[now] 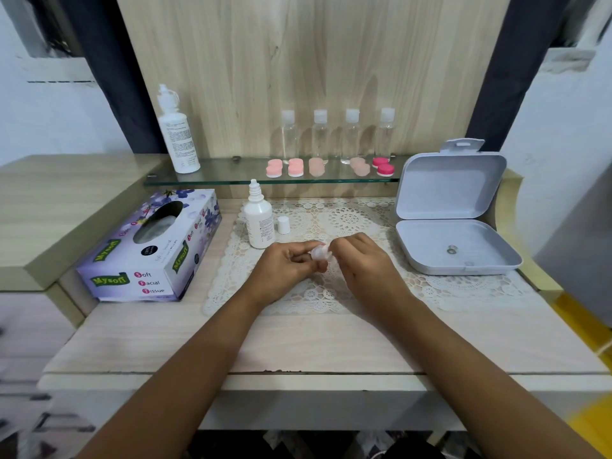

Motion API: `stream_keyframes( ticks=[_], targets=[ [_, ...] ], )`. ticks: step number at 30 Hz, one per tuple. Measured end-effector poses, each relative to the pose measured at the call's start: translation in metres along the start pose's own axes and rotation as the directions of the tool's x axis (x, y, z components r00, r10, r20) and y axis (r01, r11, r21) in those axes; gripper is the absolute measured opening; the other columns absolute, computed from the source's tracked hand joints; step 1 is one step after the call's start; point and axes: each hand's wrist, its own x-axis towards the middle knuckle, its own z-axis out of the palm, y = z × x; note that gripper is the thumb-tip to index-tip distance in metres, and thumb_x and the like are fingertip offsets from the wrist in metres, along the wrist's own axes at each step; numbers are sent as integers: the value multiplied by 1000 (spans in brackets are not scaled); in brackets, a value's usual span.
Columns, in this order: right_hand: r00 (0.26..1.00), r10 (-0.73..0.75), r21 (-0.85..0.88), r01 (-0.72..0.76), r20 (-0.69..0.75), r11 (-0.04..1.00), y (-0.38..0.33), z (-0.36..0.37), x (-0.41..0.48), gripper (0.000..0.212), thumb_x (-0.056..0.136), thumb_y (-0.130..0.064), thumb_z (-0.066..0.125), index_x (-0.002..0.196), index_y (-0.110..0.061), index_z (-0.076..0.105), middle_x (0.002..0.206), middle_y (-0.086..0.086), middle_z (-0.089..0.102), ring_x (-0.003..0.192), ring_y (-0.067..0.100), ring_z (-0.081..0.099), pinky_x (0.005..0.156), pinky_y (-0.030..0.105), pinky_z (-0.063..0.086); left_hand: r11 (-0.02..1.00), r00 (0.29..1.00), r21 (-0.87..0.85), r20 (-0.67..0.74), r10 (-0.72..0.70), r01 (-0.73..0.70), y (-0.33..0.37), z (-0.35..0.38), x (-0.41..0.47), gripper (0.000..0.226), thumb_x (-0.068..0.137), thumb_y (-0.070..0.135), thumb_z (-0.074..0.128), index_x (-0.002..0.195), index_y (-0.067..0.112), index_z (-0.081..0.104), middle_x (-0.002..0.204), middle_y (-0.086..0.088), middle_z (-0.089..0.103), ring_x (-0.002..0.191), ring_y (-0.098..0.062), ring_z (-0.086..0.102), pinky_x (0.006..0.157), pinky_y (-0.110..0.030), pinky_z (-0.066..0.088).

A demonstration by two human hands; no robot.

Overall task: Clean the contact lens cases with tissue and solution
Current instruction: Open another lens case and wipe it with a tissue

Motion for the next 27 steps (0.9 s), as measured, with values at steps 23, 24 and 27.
stream_keyframes(
  ticks=[23,24,27],
  targets=[
    [987,162,57,-162,-1,985,7,-2,-5,8,86,-5,48,80,-5,54,73,6,55,68,26,49,60,30,35,999,997,-42,-73,-34,31,-8,-2,2,39,79,2,69,117,6,63,82,11,73,84,-2,66,79,-13,50],
    [983,185,61,-184,-1,981,9,-2,-5,6,84,-2,49,81,-5,54,74,6,55,69,26,49,59,28,33,999,996,-37,-76,-36,33,-8,-1,2,40,79,3,70,118,7,63,81,10,73,84,-2,66,81,-14,51],
    [958,285,71,-284,-12,956,15,-2,-6,11,81,-1,48,85,-4,58,78,9,56,69,25,48,59,28,29,999,996,-26,-85,-33,31,-9,-2,3,41,78,6,71,118,8,63,84,-5,70,86,-4,64,87,-17,50]
  ],
)
